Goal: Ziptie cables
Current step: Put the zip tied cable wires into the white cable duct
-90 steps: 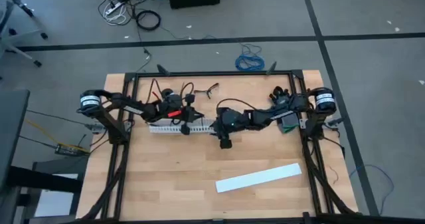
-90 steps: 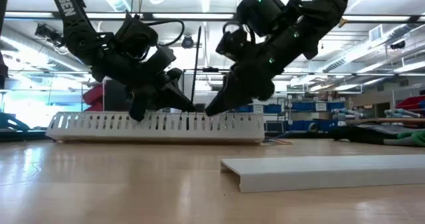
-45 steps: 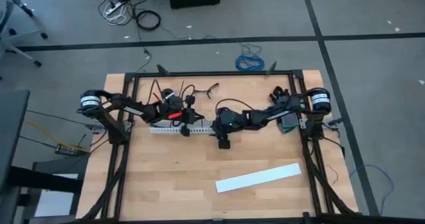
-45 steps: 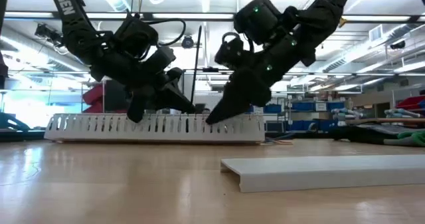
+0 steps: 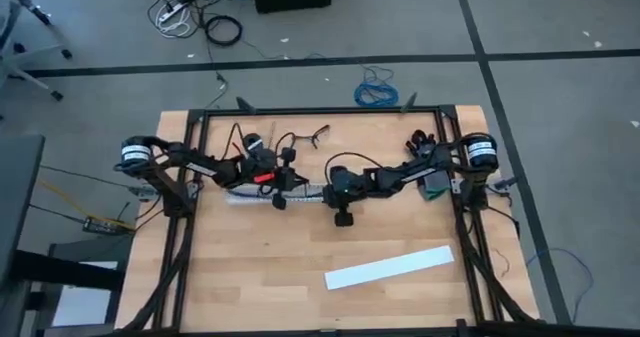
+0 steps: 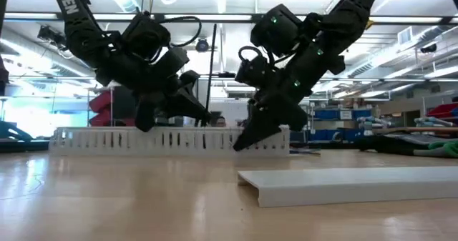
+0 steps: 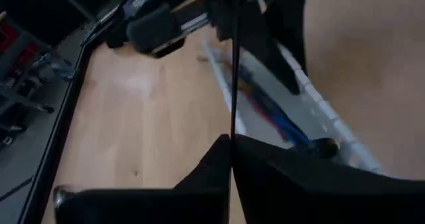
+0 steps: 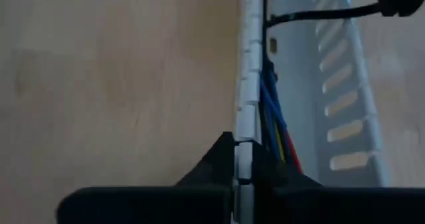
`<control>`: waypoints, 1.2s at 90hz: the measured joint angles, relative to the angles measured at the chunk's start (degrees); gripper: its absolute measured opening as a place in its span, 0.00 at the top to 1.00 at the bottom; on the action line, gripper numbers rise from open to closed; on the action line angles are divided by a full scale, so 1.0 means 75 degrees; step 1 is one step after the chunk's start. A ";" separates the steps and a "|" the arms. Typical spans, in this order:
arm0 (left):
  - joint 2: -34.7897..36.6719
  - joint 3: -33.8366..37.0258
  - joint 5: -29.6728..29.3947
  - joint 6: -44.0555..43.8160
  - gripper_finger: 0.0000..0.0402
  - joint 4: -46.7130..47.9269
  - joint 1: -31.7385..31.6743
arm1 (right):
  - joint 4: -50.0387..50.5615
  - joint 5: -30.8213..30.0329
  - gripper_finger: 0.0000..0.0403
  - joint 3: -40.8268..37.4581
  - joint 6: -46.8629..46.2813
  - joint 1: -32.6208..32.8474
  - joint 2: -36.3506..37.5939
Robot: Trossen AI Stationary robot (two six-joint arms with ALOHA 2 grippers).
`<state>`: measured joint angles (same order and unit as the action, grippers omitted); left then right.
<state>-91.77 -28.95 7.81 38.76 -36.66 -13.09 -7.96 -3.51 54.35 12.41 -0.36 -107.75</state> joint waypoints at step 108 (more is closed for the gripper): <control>0.0142 -0.0012 0.0439 -0.0011 1.00 0.0052 0.0449 | 0.0885 0.2349 1.00 -0.0012 0.0518 -0.0303 0.0030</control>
<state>-90.70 -29.04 11.11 38.68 -36.28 -9.72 -1.32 14.11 54.26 16.30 -2.63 -107.53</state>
